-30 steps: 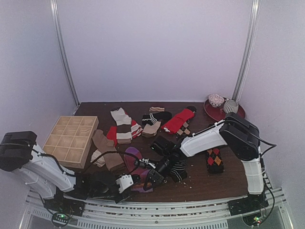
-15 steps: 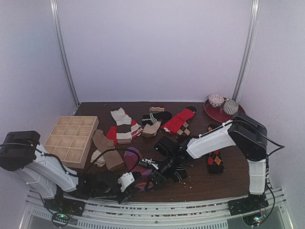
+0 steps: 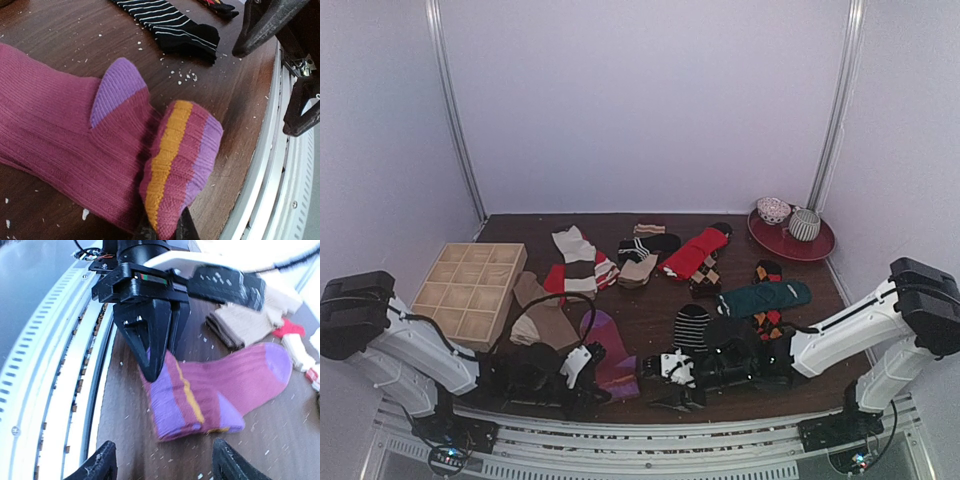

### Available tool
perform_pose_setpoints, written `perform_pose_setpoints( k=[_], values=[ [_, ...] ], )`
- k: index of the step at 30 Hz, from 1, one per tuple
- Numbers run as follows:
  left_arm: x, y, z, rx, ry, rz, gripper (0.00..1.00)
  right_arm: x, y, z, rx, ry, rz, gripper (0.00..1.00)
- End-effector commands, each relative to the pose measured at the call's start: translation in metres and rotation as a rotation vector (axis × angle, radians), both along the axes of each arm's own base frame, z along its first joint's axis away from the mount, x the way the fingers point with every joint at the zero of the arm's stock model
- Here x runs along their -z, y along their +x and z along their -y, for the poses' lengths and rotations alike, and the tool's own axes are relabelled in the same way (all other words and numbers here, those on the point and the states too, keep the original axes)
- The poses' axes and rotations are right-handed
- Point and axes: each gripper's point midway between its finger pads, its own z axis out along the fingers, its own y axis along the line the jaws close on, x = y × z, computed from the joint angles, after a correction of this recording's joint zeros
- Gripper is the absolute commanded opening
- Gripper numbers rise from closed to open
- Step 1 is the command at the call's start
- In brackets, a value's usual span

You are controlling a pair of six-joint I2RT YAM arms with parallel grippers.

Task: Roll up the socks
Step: Roll a pair of socks at the center of the board.

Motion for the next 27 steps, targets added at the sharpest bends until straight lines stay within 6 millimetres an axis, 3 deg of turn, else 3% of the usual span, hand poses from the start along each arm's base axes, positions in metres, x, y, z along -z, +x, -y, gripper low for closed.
perform_pose_setpoints(
  k=[1,8,18,21,27],
  values=[
    [0.054,-0.032,-0.042,0.032,0.198,-0.193,0.00,-0.005,0.017,-0.023,-0.028,0.002,0.263,0.65],
    [0.059,-0.035,-0.041,0.051,0.193,-0.215,0.00,0.025,0.006,-0.049,-0.144,-0.086,0.240,0.65],
    [0.063,-0.035,-0.045,0.049,0.202,-0.222,0.00,0.061,-0.004,-0.037,-0.165,-0.214,0.143,0.57],
    [0.065,-0.035,-0.045,0.053,0.208,-0.224,0.00,0.068,-0.003,-0.034,-0.144,-0.237,0.126,0.50],
    [0.070,-0.036,-0.042,0.066,0.215,-0.237,0.00,0.074,-0.003,-0.037,-0.112,-0.261,0.049,0.26]
  ],
)
